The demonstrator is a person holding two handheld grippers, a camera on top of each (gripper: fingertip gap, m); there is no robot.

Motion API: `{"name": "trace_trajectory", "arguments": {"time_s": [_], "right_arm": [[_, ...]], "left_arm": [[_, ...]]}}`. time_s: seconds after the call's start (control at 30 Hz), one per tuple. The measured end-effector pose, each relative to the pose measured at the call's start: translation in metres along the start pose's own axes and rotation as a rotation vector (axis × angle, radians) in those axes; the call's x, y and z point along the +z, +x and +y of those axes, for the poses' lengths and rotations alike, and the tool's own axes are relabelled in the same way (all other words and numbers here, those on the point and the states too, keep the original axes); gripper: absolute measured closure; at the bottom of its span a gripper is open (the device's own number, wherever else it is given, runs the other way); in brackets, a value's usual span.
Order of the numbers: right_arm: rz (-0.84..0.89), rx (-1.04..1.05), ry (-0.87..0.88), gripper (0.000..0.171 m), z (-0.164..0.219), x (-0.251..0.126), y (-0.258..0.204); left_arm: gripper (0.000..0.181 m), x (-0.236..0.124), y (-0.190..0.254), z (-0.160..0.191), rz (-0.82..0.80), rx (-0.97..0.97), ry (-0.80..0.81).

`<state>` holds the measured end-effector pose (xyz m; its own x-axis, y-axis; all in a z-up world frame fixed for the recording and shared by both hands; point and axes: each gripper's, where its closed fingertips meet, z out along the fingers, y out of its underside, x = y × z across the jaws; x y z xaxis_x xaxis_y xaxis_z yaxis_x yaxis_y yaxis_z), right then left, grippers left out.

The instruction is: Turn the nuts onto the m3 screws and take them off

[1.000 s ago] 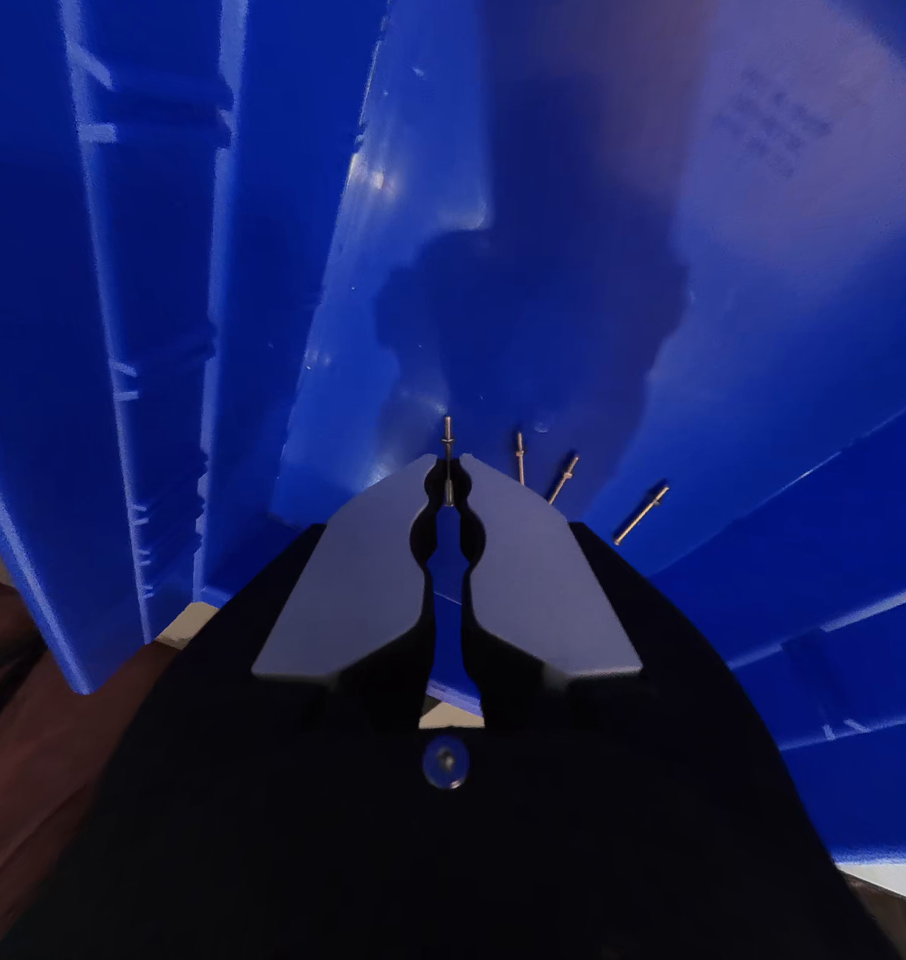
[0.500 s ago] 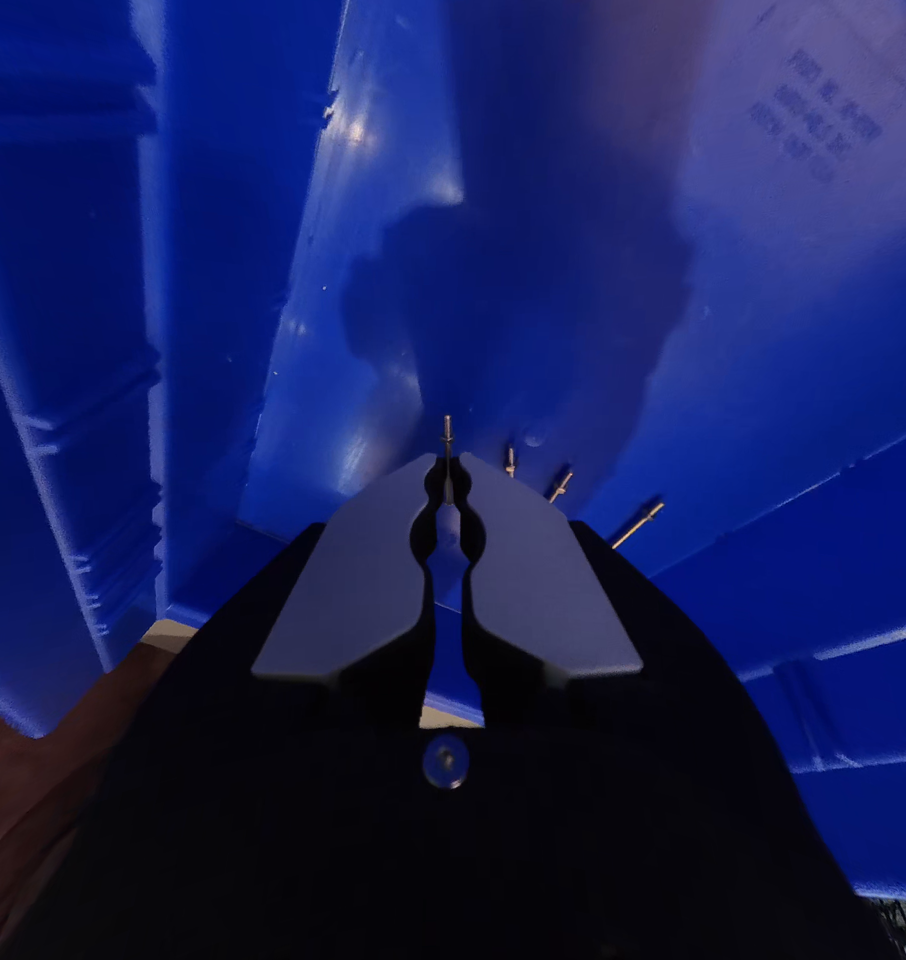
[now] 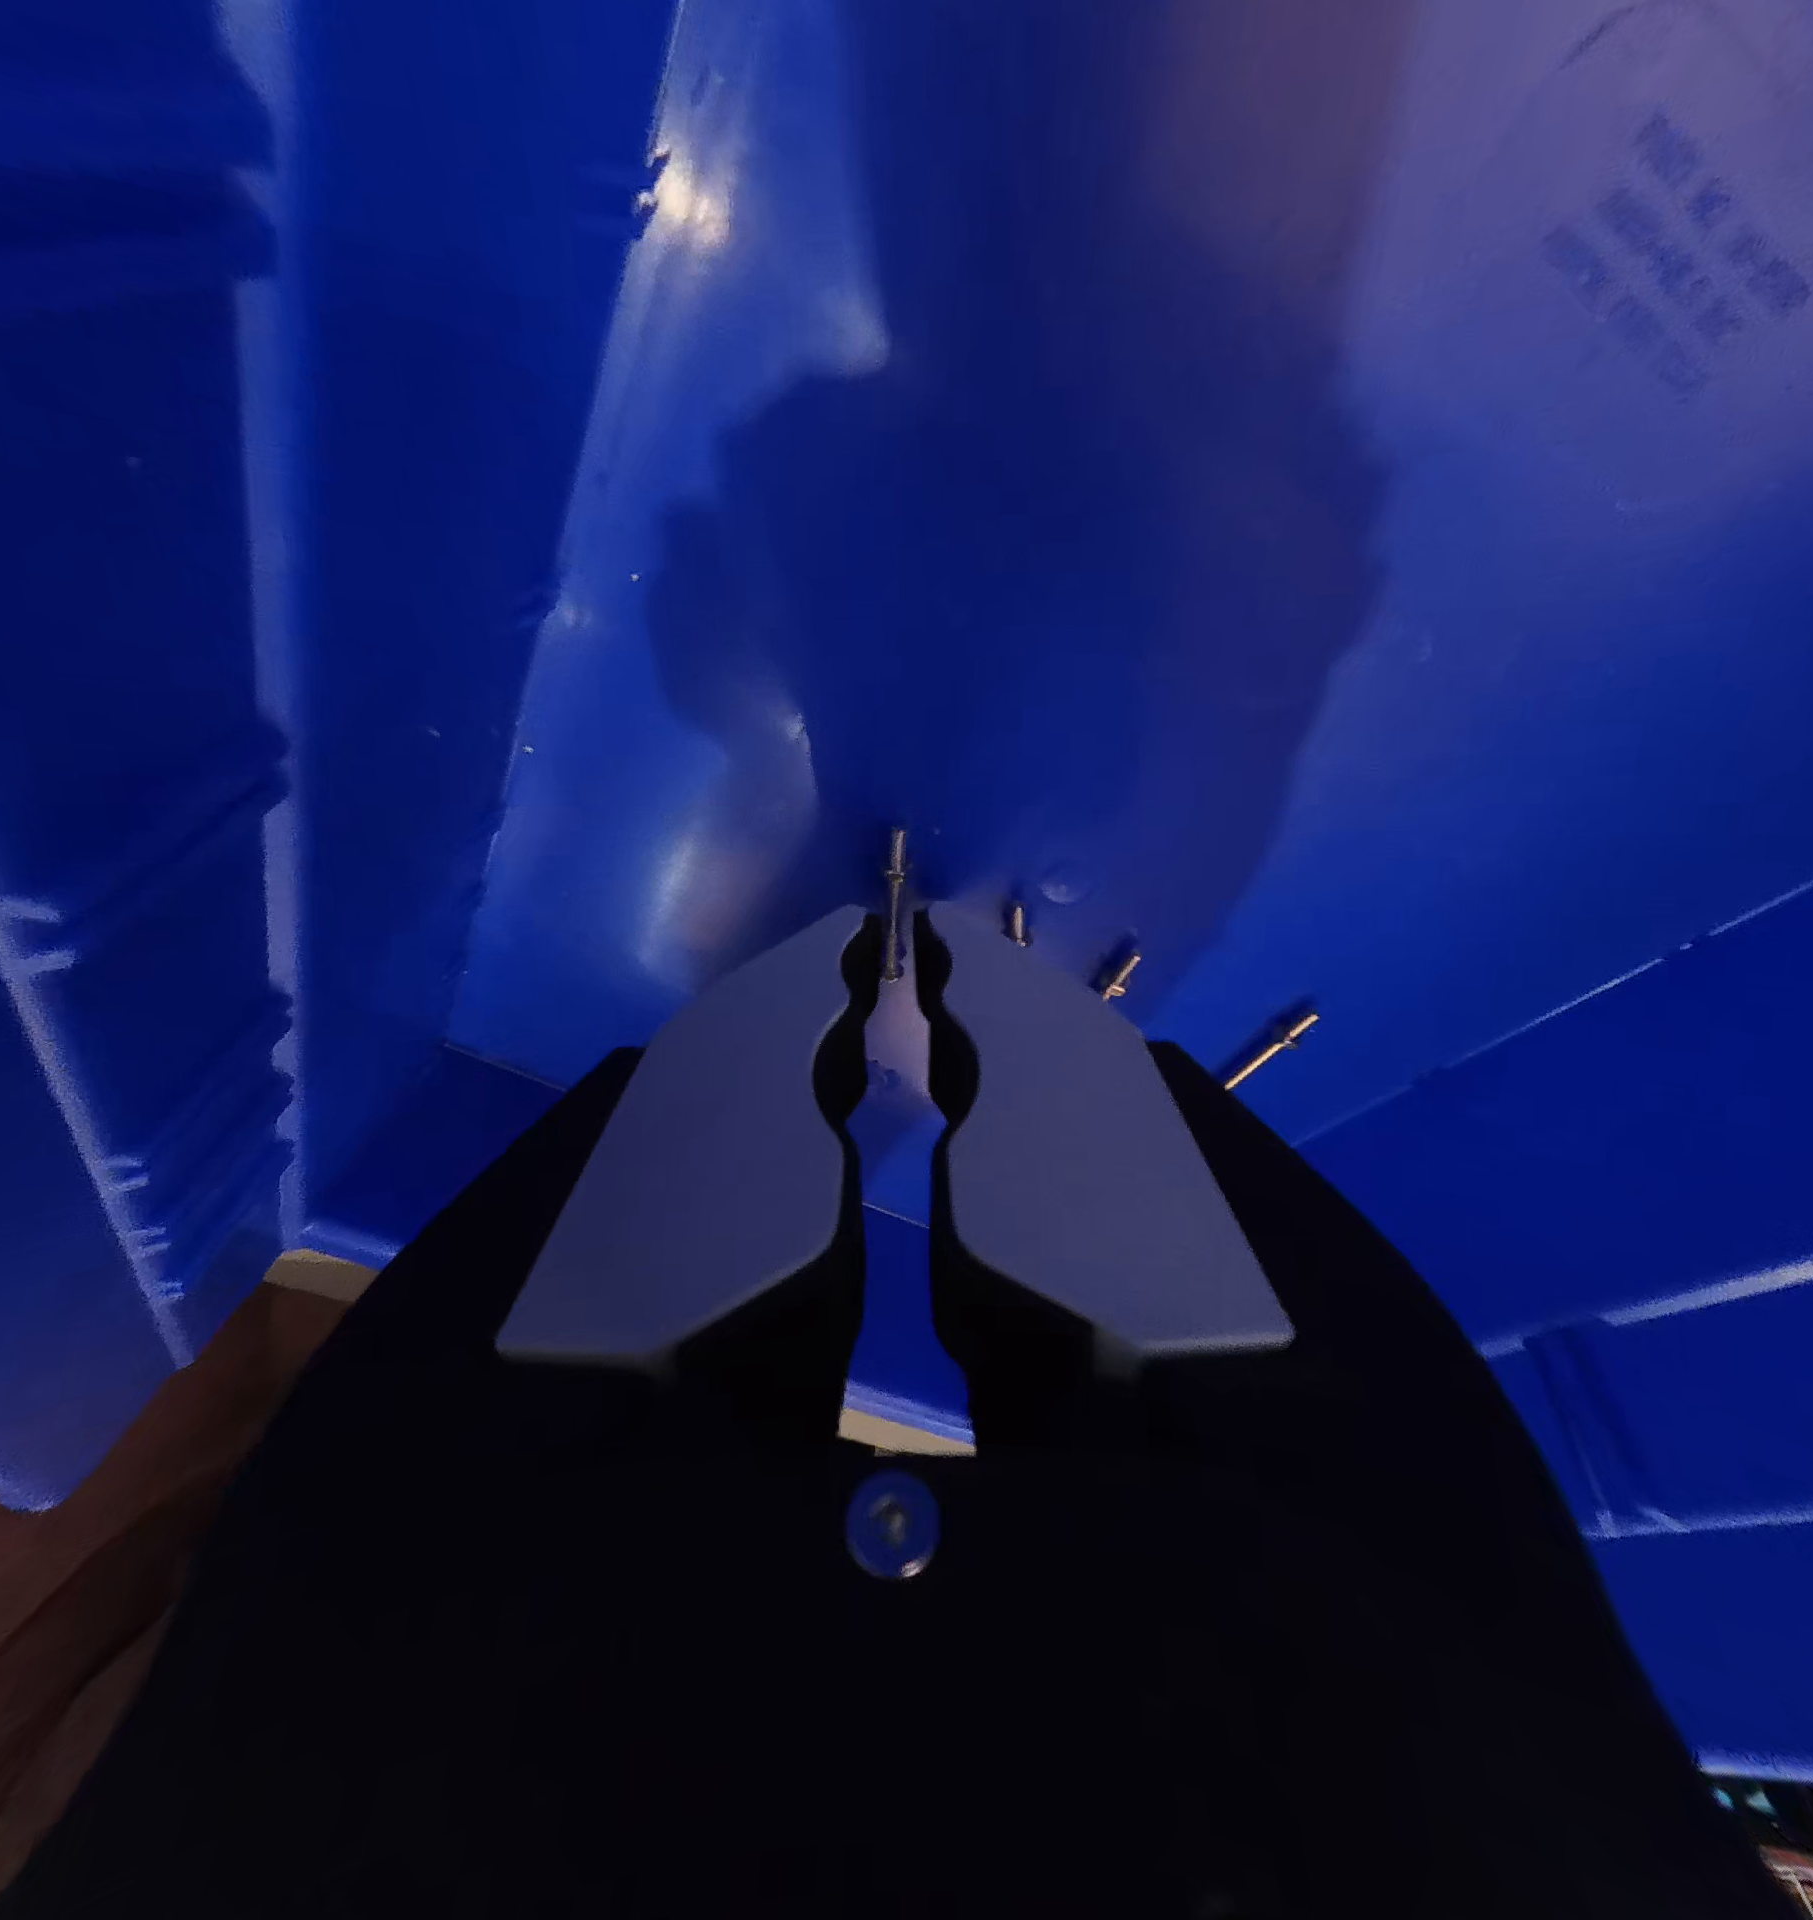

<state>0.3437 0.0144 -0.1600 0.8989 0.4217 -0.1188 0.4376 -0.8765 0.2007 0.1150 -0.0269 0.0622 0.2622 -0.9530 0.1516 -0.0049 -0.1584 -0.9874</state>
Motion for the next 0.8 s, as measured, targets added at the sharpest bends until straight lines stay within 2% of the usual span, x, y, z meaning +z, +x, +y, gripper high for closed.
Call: {"name": "trace_trajectory", "arguments": {"time_s": [0.13,0.23,0.4,0.53,0.6,0.7,0.8], "right_arm": [[0.007,-0.018,0.085,0.163,-0.002,-0.019,-0.001],[0.033,-0.025,0.278,0.163,-0.008,-0.057,0.001],[0.152,-0.025,0.705,0.163,-0.013,-0.144,0.012],[0.393,-0.026,1.18,0.162,-0.014,-0.234,0.039],[0.427,-0.028,1.376,0.152,-0.007,-0.264,0.043],[0.44,-0.015,1.464,0.141,0.0,-0.273,0.053],[0.432,0.037,1.406,0.13,-0.001,-0.26,0.071]], "left_arm": [[0.181,-0.003,-0.001,-0.004,-0.003,0.007,-0.004],[0.181,-0.016,-0.004,-0.02,-0.039,0.049,0.027],[0.174,-0.049,-0.014,-0.053,-0.116,0.101,0.103],[0.16,-0.074,-0.032,-0.06,-0.192,0.092,0.011],[0.16,-0.088,-0.04,-0.066,-0.231,0.096,0.011],[0.159,-0.11,-0.051,-0.076,-0.29,0.105,0.027],[0.154,-0.134,-0.065,-0.084,-0.376,0.119,0.021]]}}
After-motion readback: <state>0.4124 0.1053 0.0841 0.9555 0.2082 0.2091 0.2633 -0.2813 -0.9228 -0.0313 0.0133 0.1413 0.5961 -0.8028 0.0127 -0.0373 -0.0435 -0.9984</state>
